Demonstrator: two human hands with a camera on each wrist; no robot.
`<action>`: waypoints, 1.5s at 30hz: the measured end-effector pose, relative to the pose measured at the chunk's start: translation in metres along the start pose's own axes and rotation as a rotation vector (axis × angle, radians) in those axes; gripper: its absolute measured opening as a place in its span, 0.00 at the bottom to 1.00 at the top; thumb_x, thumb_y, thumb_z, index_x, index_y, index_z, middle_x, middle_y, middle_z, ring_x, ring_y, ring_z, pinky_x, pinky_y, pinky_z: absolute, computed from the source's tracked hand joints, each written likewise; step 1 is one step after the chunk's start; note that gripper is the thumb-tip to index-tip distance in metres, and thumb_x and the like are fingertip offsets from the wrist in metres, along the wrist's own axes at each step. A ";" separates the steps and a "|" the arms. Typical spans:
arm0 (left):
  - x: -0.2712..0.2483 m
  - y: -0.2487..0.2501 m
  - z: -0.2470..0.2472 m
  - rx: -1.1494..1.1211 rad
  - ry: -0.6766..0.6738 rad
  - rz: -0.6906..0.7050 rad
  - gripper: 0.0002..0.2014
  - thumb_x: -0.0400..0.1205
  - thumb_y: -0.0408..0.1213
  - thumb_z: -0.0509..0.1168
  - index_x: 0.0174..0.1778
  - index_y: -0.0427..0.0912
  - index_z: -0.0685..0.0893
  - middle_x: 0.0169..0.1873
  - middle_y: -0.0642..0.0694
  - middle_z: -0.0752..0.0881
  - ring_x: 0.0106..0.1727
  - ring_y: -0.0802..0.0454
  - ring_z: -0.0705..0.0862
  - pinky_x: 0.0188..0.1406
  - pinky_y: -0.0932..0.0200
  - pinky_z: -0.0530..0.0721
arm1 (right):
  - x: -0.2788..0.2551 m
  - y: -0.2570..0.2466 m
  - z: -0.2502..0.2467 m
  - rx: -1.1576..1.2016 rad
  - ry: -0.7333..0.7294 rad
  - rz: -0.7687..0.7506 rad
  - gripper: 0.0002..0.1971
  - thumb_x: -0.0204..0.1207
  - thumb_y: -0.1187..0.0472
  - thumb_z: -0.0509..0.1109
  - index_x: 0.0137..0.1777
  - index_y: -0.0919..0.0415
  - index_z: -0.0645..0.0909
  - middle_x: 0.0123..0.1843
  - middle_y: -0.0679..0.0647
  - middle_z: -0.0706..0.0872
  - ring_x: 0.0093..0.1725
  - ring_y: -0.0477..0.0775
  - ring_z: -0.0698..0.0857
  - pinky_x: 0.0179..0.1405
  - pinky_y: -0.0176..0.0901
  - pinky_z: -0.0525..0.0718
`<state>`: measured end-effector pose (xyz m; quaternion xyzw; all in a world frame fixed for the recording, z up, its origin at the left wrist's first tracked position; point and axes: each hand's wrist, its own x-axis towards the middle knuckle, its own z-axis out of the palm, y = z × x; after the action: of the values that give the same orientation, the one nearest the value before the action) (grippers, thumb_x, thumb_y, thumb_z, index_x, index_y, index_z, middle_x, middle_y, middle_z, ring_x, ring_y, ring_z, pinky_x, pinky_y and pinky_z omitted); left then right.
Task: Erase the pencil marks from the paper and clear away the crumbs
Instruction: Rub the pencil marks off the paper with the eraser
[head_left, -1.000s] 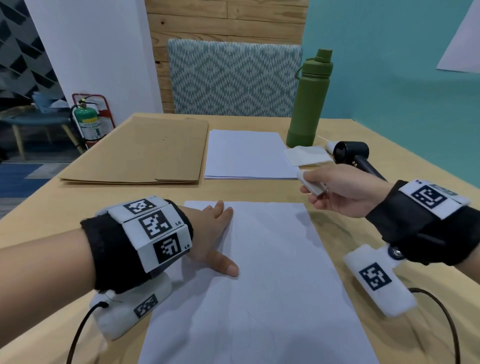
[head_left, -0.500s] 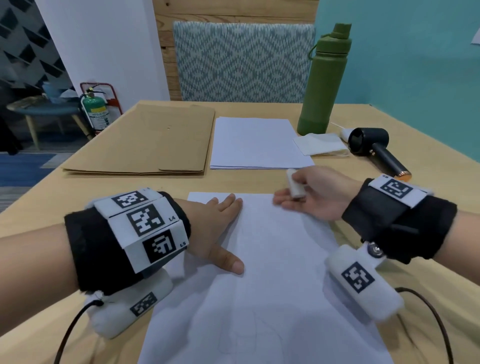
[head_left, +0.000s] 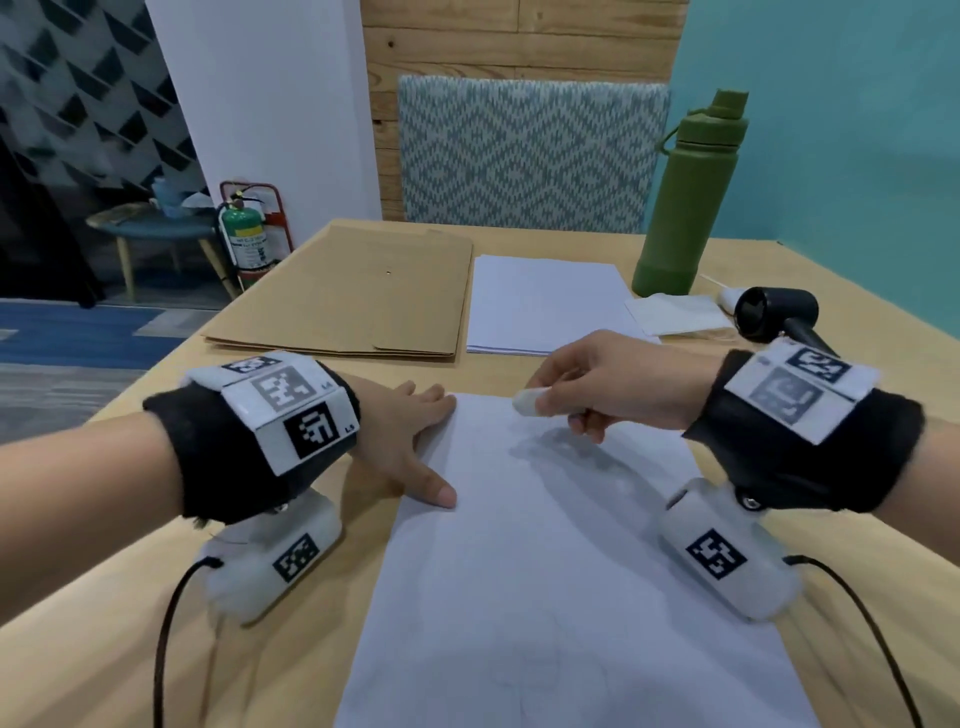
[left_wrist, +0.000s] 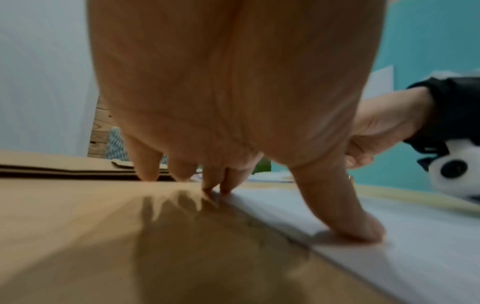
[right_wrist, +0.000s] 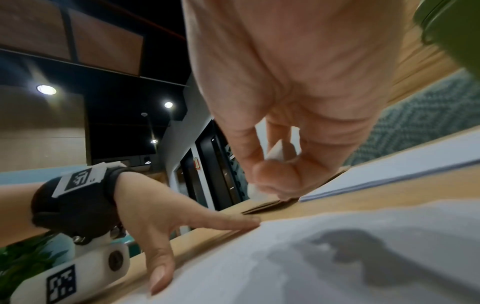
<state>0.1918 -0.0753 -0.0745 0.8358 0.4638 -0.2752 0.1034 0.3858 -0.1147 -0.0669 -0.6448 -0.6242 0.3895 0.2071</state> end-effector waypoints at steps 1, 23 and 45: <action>0.001 0.001 0.001 0.006 0.021 0.011 0.52 0.75 0.65 0.61 0.83 0.45 0.38 0.84 0.53 0.41 0.84 0.53 0.42 0.83 0.45 0.49 | 0.005 -0.003 0.006 -0.044 -0.024 0.001 0.10 0.74 0.62 0.73 0.52 0.67 0.85 0.32 0.54 0.81 0.25 0.47 0.78 0.22 0.32 0.79; 0.005 0.008 0.009 -0.012 0.122 0.142 0.52 0.76 0.60 0.64 0.83 0.42 0.38 0.84 0.46 0.41 0.84 0.49 0.50 0.81 0.49 0.54 | 0.027 -0.032 0.032 -0.369 -0.017 -0.011 0.02 0.75 0.62 0.70 0.45 0.59 0.83 0.29 0.52 0.83 0.21 0.46 0.74 0.20 0.32 0.72; 0.003 0.007 0.009 0.008 0.087 0.137 0.53 0.77 0.61 0.63 0.83 0.41 0.35 0.83 0.46 0.38 0.84 0.51 0.46 0.81 0.50 0.52 | 0.024 -0.039 0.037 -0.453 -0.092 0.041 0.10 0.73 0.65 0.69 0.52 0.68 0.86 0.29 0.53 0.82 0.24 0.48 0.73 0.24 0.32 0.72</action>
<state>0.1953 -0.0808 -0.0841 0.8772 0.4082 -0.2328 0.0983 0.3303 -0.0942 -0.0661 -0.6689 -0.6912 0.2727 0.0204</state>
